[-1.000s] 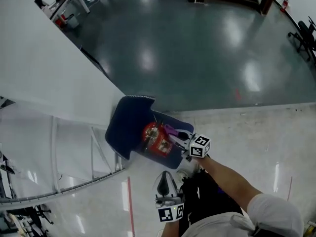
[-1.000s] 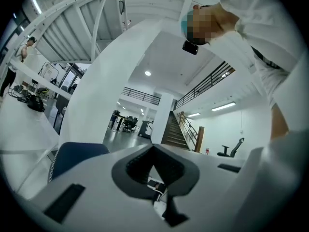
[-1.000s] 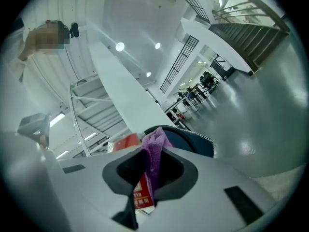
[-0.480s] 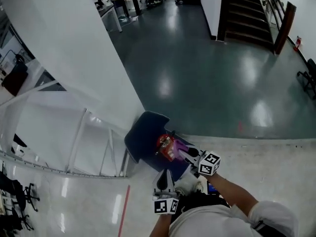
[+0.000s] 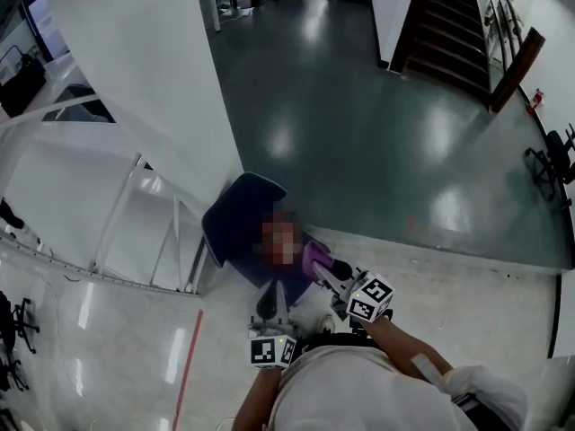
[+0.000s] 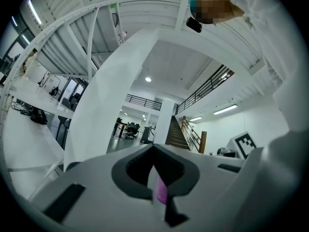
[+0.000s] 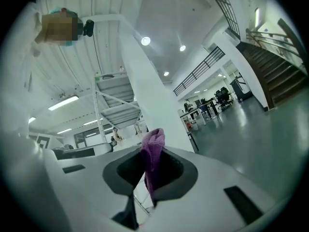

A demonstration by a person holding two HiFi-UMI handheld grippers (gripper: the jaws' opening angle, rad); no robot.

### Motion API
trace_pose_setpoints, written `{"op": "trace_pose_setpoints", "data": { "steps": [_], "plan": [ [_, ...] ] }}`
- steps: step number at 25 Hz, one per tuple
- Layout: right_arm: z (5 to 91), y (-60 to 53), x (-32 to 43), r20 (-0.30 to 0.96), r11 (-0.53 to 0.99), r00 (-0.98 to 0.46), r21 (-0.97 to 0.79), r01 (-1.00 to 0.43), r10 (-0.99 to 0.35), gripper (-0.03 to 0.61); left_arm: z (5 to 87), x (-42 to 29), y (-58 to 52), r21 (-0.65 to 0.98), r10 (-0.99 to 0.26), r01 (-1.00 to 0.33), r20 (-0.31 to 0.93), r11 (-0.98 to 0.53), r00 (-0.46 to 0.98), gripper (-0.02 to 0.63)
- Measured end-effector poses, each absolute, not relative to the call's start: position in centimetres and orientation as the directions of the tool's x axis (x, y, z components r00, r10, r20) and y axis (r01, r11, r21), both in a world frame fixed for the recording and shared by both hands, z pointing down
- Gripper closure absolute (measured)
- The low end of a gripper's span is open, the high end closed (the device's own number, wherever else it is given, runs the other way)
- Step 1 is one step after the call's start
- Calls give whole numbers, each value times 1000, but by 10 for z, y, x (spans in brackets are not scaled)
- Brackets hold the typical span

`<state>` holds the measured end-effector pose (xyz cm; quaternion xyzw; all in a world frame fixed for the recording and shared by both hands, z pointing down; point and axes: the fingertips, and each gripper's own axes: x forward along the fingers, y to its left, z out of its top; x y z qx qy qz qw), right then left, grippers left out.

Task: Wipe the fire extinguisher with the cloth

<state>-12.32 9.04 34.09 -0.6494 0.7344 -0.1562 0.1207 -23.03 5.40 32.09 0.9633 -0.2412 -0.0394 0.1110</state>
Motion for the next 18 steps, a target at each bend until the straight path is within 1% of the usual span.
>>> {"op": "trace_pose_setpoints", "data": {
  "steps": [6, 10, 18],
  "plan": [
    [339, 94, -127, 10, 101, -114, -404, -909, -993, 523, 323, -226, 52, 215, -436, -424, -7, -880, 900, 607],
    [337, 93, -131, 5, 113, -126, -401, -909, -992, 523, 325, -224, 49, 217, -437, -426, -5, -878, 899, 607],
    [330, 91, -130, -4, 119, -127, -391, -913, -992, 523, 322, -220, 48, 161, -430, -422, -18, -892, 902, 607]
  ]
}}
